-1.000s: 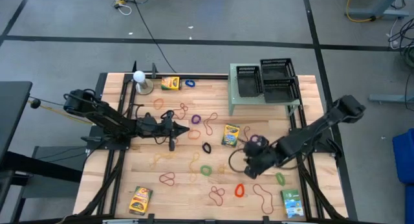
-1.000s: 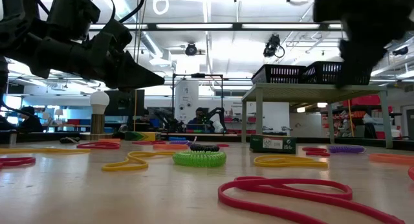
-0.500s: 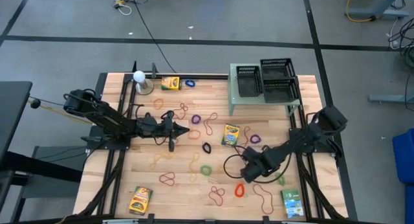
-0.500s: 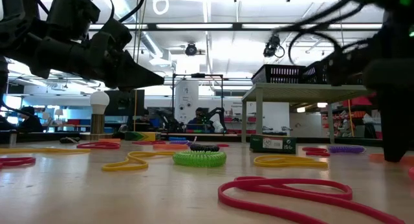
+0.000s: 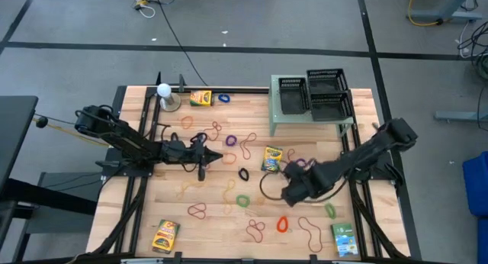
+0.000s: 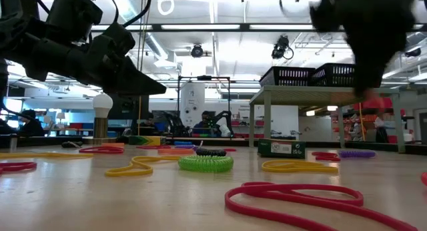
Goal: Pick & Place Office Desk Supplies
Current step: Put the orange rubber band into the top right black bin on the shelf
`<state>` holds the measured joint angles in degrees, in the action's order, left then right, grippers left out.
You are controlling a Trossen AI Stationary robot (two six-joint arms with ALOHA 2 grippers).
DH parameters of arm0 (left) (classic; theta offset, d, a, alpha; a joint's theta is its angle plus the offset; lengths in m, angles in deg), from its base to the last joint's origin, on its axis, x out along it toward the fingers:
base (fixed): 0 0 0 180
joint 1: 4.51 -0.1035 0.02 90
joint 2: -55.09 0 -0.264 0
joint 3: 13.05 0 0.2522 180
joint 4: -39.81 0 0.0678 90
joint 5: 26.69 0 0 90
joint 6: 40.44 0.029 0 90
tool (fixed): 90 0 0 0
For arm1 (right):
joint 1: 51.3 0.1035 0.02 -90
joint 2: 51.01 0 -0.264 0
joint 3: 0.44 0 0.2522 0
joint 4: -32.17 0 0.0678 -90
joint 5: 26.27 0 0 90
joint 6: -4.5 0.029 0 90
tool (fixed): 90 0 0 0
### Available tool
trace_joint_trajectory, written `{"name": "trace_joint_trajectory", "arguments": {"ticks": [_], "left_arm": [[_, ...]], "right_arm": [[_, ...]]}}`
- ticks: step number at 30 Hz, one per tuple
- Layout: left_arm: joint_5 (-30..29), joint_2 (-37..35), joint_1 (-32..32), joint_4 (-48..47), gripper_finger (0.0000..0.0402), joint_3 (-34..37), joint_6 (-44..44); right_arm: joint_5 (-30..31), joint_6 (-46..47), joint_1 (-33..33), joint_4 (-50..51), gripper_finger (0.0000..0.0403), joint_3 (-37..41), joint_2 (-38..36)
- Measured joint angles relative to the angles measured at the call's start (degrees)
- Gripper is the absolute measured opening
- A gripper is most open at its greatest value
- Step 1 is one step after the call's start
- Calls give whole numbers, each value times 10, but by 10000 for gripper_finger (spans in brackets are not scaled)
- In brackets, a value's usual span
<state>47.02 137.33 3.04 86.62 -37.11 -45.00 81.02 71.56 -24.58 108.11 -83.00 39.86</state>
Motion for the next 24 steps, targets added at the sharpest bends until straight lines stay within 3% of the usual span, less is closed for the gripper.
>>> {"name": "trace_joint_trajectory", "arguments": {"ticks": [5, 9, 14, 18, 24], "left_arm": [[-3, 0, -4, 14, 11, 0, 42], [-3, 0, -5, 16, 11, 0, 25], [-3, 0, -5, 13, 11, 0, 31], [-4, 0, -5, 10, 11, 0, 31], [-4, 0, -5, 9, 11, 0, 30]], "right_arm": [[84, -61, -55, 159, 3, -134, -52], [175, -123, -144, 280, 2, -233, -78], [217, -318, -342, 231, 1, -263, -123], [210, -465, -525, 176, 1, -246, -130], [46, -623, -720, 5, 1, -183, -113]]}}
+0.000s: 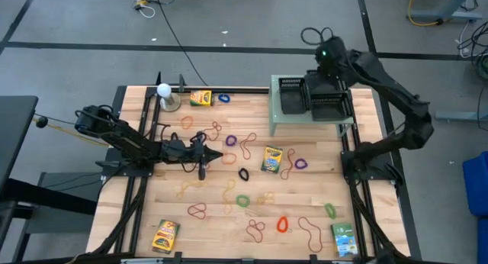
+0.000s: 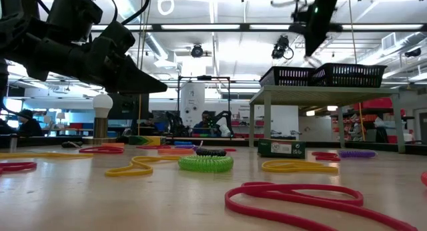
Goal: Pick & Place Office Desk Supplies
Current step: Put the orange rubber band into the top right black bin on the shelf, then put the orange spring keychain into the bottom right black bin on the shelf
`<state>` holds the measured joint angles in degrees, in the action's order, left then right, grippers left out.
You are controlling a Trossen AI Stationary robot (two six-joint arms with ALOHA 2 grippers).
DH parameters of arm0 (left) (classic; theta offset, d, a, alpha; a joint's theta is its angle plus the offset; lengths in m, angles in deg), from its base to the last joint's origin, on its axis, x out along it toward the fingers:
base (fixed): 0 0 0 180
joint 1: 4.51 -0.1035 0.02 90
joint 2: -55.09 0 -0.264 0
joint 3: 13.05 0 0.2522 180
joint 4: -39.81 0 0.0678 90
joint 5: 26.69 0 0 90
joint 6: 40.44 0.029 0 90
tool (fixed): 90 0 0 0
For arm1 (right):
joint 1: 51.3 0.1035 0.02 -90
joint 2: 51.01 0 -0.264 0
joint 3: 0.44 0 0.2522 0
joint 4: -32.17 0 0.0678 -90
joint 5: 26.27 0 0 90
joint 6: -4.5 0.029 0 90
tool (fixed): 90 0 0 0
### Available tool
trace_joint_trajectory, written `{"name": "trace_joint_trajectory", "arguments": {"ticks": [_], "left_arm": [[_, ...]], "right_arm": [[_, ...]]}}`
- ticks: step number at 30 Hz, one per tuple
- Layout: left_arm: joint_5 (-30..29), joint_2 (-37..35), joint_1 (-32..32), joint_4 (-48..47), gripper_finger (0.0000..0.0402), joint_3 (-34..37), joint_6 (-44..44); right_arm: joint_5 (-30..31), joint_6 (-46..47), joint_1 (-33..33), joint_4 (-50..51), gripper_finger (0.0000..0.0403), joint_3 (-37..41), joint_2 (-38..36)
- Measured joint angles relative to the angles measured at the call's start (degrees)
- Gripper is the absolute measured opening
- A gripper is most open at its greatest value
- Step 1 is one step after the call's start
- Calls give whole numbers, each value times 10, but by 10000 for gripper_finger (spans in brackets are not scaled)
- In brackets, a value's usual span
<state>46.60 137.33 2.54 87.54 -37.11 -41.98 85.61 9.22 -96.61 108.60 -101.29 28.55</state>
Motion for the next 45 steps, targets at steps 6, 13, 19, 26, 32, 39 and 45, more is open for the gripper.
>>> {"name": "trace_joint_trajectory", "arguments": {"ticks": [6, 13, 19, 26, 32, 39, 45], "left_arm": [[2, 0, 1, 0, 11, 0, 4], [2, 0, 1, 0, 11, 0, 7], [2, 0, 1, 0, 11, 0, -19], [-32, 0, 0, 0, 11, 0, -18], [-56, 0, 0, 6, 11, 0, 6], [-58, 0, 0, 10, 11, 0, 12], [-57, 0, 0, 9, 11, 0, 24]], "right_arm": [[-37, -36, -62, -35, 0, 56, 29], [-42, -29, -58, -33, 31, 69, 28], [-26, -26, -43, -21, 110, 67, 9], [-10, -11, 37, 14, 126, 23, -49], [-14, 33, 207, -61, 33, 96, -128], [45, 96, 410, -221, 16, 245, -163], [98, 111, 529, -453, 5, 376, -158]]}}
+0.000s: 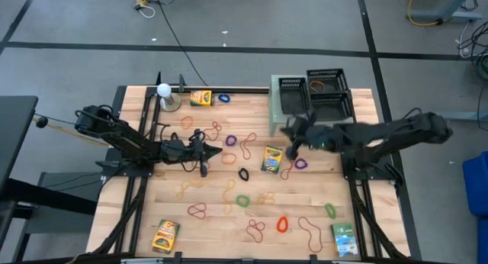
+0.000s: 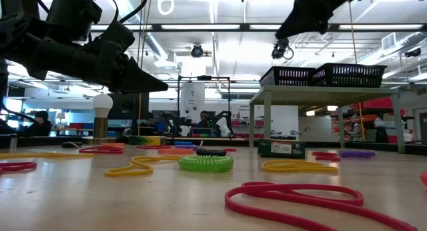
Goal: Pick & Place Office Desk Supplies
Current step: Put the orange spring keychain into the bottom right black bin on the shelf
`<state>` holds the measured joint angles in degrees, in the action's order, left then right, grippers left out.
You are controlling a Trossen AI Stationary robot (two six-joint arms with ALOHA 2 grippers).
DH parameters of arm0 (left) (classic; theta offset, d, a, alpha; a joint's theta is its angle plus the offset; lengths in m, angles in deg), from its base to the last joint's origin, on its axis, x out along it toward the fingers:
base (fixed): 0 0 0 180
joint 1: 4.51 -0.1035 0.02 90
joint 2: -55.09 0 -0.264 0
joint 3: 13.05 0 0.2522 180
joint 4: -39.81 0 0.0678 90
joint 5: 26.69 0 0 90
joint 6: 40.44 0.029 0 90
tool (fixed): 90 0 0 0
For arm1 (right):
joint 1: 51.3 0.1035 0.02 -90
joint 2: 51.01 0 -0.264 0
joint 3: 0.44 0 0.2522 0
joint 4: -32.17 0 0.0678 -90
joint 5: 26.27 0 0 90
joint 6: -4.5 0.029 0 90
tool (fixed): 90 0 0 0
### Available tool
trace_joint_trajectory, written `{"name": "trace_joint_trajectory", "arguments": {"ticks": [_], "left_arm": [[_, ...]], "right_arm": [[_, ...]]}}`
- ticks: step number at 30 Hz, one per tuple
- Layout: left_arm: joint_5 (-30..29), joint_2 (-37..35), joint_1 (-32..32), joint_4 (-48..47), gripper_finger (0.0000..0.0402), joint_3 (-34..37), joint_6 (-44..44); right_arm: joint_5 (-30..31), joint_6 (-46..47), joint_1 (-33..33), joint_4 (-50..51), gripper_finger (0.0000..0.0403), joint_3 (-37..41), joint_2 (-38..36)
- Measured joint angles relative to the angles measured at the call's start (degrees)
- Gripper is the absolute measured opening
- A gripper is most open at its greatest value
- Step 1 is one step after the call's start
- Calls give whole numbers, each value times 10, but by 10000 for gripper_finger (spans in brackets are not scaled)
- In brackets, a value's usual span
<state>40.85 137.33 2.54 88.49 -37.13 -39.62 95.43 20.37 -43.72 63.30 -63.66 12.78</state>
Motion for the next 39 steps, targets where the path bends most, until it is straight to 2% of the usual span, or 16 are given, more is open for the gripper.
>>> {"name": "trace_joint_trajectory", "arguments": {"ticks": [3, 6, 13, 19, 22, 27, 33, 39], "left_arm": [[7, 0, 1, -6, 11, 0, -12], [9, 0, 1, -6, 11, 0, 2], [1, 0, -10, 2, 11, 0, 36], [2, 0, -28, 4, 11, 0, 35], [15, 0, -31, 2, 11, 0, 30], [22, 0, -29, 3, 11, 0, 36], [24, 0, -29, 3, 11, 0, 43], [47, 0, -29, 3, 11, 0, 44]], "right_arm": [[-11, 32, 33, -138, 15, 74, 0], [-16, 60, 64, -200, 25, 126, 0], [24, 139, 134, -167, 17, 128, 49], [22, 196, 172, -79, 13, 46, 149], [-26, 232, 187, 6, 14, -15, 203], [-160, 248, 215, 107, 43, -100, 289], [-303, 248, 227, 121, 99, -124, 365], [-354, 223, 229, 117, 127, -125, 394]]}}
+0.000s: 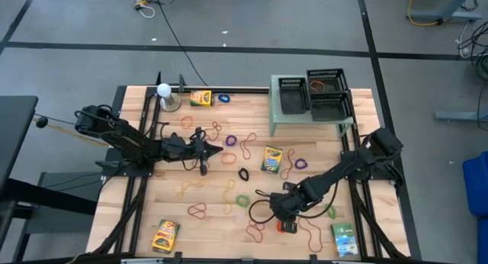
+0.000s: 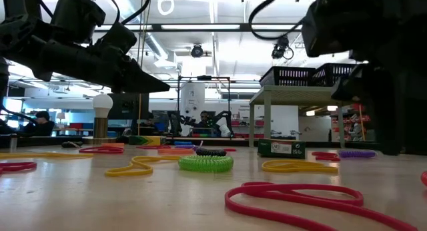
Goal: Pick & Place Office Desk Supplies
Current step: Put the orange spring keychain into the bottom right black bin on the shelf
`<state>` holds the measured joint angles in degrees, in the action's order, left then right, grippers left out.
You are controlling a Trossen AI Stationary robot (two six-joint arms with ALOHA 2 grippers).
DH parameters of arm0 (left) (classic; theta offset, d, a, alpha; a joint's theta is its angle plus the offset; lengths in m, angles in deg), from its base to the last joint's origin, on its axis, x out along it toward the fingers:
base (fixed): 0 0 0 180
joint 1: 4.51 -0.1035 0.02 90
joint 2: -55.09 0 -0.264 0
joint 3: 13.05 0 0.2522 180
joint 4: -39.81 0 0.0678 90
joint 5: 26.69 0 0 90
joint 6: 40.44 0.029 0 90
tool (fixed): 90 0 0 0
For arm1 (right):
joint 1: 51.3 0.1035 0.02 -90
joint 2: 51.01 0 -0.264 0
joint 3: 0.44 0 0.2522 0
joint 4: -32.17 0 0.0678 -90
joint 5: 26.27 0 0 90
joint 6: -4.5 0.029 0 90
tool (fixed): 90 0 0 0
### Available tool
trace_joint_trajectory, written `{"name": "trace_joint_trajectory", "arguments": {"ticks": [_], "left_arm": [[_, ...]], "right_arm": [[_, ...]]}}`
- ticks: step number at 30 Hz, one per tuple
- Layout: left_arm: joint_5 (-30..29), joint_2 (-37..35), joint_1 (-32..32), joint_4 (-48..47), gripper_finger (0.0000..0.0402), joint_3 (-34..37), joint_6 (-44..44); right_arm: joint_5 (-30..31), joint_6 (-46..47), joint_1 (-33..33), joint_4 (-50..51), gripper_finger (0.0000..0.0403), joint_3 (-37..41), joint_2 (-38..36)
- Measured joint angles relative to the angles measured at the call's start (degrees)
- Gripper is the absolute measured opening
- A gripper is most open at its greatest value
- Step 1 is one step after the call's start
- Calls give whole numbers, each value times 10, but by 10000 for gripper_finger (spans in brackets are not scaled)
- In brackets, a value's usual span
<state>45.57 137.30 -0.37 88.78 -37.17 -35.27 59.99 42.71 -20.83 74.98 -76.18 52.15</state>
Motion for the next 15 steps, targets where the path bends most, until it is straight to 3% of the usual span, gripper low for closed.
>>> {"name": "trace_joint_trajectory", "arguments": {"ticks": [10, 15], "left_arm": [[0, 0, 0, -1, 11, 0, 0], [0, 0, 0, -2, 11, 0, 0]], "right_arm": [[-36, -35, 16, -28, 130, -3, 42], [-17, -32, 15, -26, 100, -3, 45]]}}
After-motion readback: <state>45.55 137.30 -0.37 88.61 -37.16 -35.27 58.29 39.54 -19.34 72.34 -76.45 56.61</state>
